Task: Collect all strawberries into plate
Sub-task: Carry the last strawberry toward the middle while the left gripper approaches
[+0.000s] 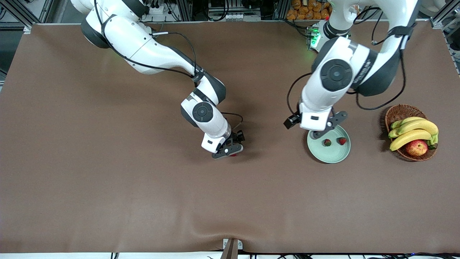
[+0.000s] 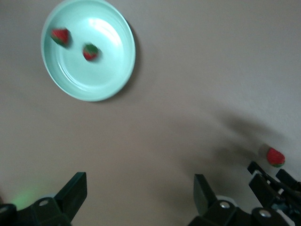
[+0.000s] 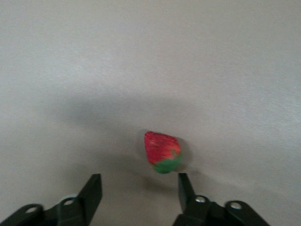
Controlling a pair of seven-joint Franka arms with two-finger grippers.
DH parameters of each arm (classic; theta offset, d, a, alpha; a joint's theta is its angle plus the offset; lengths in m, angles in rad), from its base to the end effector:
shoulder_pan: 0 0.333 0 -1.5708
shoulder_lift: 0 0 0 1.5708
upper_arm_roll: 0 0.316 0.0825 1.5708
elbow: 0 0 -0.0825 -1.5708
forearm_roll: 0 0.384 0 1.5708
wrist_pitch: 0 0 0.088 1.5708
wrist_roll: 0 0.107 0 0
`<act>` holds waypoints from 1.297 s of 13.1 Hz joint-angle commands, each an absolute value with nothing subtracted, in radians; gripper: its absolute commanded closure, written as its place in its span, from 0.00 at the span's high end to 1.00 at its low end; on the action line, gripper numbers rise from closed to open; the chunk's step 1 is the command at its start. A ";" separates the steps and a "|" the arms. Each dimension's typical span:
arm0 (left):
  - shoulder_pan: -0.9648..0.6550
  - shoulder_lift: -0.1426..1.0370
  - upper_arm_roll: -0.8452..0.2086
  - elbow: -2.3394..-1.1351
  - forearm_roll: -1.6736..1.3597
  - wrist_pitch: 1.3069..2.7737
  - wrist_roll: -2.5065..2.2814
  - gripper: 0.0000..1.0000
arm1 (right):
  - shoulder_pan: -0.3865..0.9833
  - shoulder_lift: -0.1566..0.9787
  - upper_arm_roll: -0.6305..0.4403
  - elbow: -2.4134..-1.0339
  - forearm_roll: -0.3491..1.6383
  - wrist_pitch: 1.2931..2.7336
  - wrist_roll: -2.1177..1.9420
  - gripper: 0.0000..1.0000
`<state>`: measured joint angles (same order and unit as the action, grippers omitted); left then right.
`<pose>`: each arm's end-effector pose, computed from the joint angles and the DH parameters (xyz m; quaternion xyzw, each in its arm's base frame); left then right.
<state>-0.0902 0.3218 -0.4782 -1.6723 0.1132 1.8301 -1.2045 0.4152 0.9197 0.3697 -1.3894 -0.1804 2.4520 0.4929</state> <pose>0.5489 -0.3080 0.4238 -0.9515 -0.3005 0.0553 0.0364 0.5735 0.4825 0.1993 -0.9839 -0.1263 -0.0372 0.1206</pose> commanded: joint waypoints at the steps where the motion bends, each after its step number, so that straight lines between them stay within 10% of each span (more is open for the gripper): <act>1: -0.185 0.460 -0.477 -1.542 0.110 1.816 -1.314 1.00 | 0.377 0.842 0.367 -1.385 -0.181 2.299 0.512 1.00; 12: -0.380 0.805 -0.442 -1.388 0.184 2.361 -1.649 1.00 | 0.046 0.436 0.373 -1.488 -0.176 1.903 0.296 1.00; 17: -0.618 0.911 -0.186 -1.301 0.176 2.453 -1.744 1.00 | -0.176 0.313 0.368 -1.494 -0.112 1.702 0.058 1.00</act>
